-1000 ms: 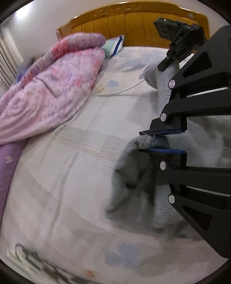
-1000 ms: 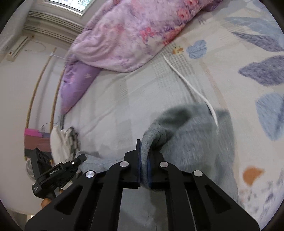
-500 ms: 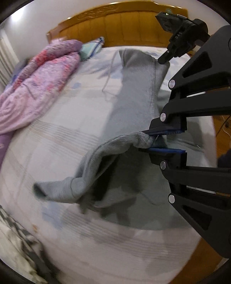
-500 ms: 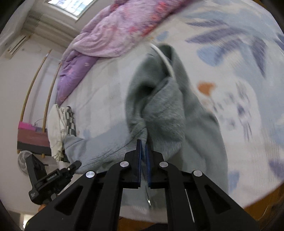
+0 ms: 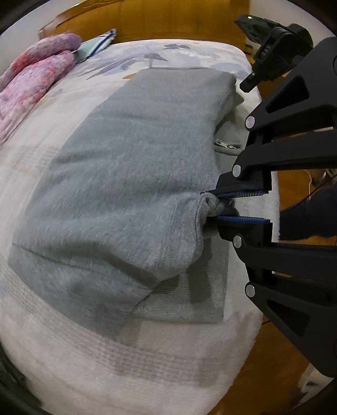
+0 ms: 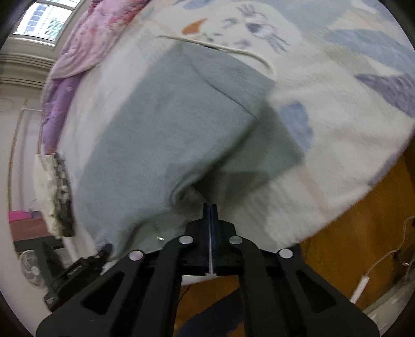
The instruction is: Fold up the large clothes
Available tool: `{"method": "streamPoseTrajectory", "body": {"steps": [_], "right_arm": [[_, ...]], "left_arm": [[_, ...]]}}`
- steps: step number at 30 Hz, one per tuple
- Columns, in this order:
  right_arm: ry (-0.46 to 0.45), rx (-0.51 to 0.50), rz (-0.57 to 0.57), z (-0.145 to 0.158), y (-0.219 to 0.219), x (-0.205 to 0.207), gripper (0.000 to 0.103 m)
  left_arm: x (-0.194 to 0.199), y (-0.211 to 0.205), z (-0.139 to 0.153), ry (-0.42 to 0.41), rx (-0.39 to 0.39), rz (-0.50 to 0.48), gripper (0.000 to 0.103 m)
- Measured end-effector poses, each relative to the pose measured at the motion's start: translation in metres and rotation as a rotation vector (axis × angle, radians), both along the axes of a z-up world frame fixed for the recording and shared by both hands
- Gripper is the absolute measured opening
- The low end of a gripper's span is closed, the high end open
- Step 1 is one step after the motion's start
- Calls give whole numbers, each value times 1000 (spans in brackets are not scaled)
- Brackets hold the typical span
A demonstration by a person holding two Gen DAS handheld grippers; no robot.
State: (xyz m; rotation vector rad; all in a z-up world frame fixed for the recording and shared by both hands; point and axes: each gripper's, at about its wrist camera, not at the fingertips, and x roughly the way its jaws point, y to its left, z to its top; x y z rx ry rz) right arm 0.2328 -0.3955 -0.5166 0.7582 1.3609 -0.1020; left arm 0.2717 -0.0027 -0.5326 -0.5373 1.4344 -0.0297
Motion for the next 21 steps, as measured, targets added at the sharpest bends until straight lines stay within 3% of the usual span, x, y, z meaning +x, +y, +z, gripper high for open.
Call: {"method": "streamPoseTrajectory", "body": {"steps": [2, 5, 7, 8, 9, 10, 11, 13, 15, 16, 17, 18, 21], "right_arm": [[6, -3, -8, -3, -9, -5, 0], [-44, 107, -82, 3, -21, -8, 6], [-77, 120, -103, 10, -26, -3, 11], [-91, 121, -114, 13, -29, 1, 25], [-94, 121, -124, 13, -31, 8, 36], [-96, 126, -131, 12, -33, 14, 58], [-108, 134, -140, 11, -37, 19, 58], [-117, 135, -144, 8, -42, 31, 58], [-89, 115, -140, -2, -46, 43, 56], [-75, 124, -125, -9, -46, 48, 39], [-57, 103, -110, -12, -46, 51, 12], [-51, 71, -89, -10, -46, 54, 8], [-72, -1, -17, 7, -45, 49, 5]], "left_arm": [[-1, 0, -5, 2, 3, 3, 11], [-4, 4, -5, -16, -71, 32, 15], [-10, 10, 3, -50, -89, 39, 27], [-13, 13, 8, -74, -112, 35, 45], [-16, 16, 13, -90, -120, 36, 54], [-19, 21, 20, -117, -115, 49, 61], [-21, 25, 26, -146, -117, 67, 63], [-23, 35, 31, -160, -116, 109, 65], [-20, 44, 25, -128, -62, 152, 66], [-18, 46, 21, -115, -38, 170, 66], [-16, 51, 15, -97, -12, 195, 66], [-13, 58, 8, -62, 30, 229, 66], [-7, 66, -9, 0, 50, 286, 66]]}}
